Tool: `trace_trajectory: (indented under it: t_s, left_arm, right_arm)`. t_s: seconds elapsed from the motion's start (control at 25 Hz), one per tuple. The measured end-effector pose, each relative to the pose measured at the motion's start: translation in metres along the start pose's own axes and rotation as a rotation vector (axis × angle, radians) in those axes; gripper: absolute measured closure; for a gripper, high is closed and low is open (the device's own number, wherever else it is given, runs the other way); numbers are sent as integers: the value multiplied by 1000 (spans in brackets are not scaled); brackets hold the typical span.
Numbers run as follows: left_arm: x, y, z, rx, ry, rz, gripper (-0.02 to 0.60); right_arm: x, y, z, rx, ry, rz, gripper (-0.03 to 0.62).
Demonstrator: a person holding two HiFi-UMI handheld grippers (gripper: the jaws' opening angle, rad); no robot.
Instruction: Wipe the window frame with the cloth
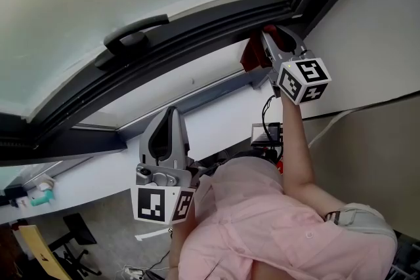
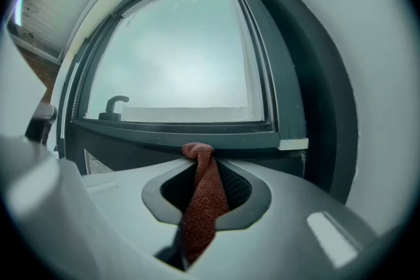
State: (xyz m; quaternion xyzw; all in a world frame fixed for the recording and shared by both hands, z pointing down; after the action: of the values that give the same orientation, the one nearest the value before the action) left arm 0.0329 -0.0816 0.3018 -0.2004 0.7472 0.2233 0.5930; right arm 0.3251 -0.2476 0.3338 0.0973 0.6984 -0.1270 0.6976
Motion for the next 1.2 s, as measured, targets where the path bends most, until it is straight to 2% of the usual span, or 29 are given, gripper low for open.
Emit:
trace_trajectory:
  t_s: [0.24, 0.64, 0.88, 1.2]
  left_arm:
    - [1, 4, -1, 7, 17, -5, 584]
    - [-5, 27, -9, 77, 43, -22, 584]
    - [-6, 32, -9, 91, 49, -18, 584]
    - [-7, 30, -8, 82, 53, -17, 584]
  right_arm:
    - [-1, 5, 16, -63, -38, -7, 534]
    - [-1, 3, 19, -80, -35, 7, 534]
    - [-1, 3, 19, -89, -29, 7, 534]
    - [1, 8, 44, -173, -17, -41, 536]
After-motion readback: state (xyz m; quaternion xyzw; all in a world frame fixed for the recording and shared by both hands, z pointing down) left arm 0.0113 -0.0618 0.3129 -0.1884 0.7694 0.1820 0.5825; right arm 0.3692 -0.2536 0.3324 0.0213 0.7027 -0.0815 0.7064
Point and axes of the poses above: the fingertips, and each gripper's own axes: y backward along the fingers, z to its right, x out of its top, the point moved 8 cm from there along y, backward along the fingers, and after that the axes turned 6 degrees about -x, right-handed, at the moved point
